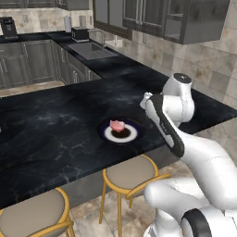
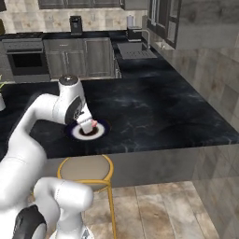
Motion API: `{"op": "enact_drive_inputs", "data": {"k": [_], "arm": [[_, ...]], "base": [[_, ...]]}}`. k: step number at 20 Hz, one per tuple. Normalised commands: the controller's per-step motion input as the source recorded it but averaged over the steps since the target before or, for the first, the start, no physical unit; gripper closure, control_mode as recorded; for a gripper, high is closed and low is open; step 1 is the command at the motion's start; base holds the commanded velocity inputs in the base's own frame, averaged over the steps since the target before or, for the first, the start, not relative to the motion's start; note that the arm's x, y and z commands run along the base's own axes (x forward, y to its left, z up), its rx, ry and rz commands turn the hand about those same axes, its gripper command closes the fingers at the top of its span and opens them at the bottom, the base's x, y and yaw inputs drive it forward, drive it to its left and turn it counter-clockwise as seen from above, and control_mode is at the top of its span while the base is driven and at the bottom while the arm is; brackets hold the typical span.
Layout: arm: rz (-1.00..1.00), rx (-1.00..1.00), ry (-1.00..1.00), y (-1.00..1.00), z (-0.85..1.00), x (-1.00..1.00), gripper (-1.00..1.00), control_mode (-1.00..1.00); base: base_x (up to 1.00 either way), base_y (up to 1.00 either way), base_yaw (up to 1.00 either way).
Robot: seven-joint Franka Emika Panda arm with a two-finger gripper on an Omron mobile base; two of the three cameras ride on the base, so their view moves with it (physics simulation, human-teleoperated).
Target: Take the cheese, steak, and lemon from the fridge and place them on the plate on the dining counter to create an appetizer plate.
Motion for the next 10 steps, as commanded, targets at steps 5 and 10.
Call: {"op": "enact_drive_inputs", "data": {"k": [5,10], "arm": [[0.34,-0.13,-0.24,-0.02,0.55,-0.92,-1.0,-1.0],[0.37,-0.19,-0.22,0.0,0.46,-0.77,-1.0,-1.0]], "base": [[0.0,0.0,0.0],[0.0,0.0,0.0]]}}
